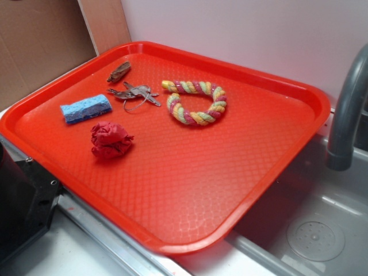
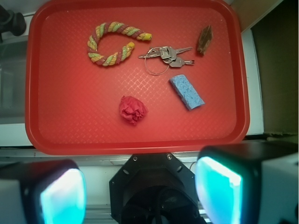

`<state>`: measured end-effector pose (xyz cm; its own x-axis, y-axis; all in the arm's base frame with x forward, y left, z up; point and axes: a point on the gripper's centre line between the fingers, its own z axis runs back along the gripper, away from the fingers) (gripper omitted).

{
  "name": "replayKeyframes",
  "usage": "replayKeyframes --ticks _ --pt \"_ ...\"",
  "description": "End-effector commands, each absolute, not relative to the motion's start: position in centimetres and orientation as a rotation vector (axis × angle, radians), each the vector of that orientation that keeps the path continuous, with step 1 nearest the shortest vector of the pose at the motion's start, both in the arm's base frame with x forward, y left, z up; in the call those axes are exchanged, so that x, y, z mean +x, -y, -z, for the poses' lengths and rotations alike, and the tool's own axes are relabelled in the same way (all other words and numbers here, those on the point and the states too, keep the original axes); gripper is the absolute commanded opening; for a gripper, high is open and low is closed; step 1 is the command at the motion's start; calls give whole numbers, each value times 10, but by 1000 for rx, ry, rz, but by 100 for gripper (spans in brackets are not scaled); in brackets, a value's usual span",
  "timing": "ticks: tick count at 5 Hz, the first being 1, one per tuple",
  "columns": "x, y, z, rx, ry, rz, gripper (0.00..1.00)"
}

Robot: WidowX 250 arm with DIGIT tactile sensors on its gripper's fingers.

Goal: Grab the blue sponge.

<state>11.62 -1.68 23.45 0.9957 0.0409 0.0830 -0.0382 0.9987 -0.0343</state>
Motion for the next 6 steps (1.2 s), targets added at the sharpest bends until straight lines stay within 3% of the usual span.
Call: replayKeyframes --ticks 1,3,4,6 --pt "116 17 -234 -33 84 -40 100" --pt "122 -12 -217 2 159 58 100" --pt "133 -35 -194 36 193 138 100" --pt "163 -78 -143 47 164 201 100"
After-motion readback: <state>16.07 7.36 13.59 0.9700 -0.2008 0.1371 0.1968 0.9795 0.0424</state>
